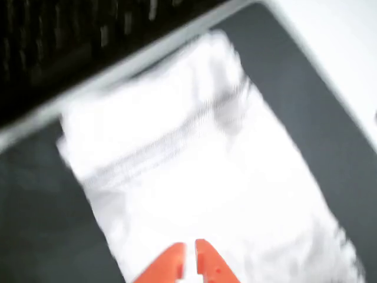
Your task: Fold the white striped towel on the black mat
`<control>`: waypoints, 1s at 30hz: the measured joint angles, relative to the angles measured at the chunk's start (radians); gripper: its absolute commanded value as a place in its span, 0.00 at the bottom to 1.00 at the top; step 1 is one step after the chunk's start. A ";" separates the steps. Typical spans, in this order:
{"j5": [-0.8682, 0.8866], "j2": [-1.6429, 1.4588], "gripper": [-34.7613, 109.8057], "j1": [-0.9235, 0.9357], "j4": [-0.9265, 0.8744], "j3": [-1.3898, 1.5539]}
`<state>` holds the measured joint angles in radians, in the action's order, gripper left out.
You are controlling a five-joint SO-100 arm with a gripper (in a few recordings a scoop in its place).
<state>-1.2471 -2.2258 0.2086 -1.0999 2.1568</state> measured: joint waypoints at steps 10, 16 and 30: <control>-0.002 -0.428 0.29 -0.066 -0.201 0.272; -0.017 -0.462 0.33 0.095 -0.374 0.322; 0.060 -0.723 0.34 0.337 -0.273 0.646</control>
<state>-1.1873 -2.9483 0.5461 -1.3729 2.8026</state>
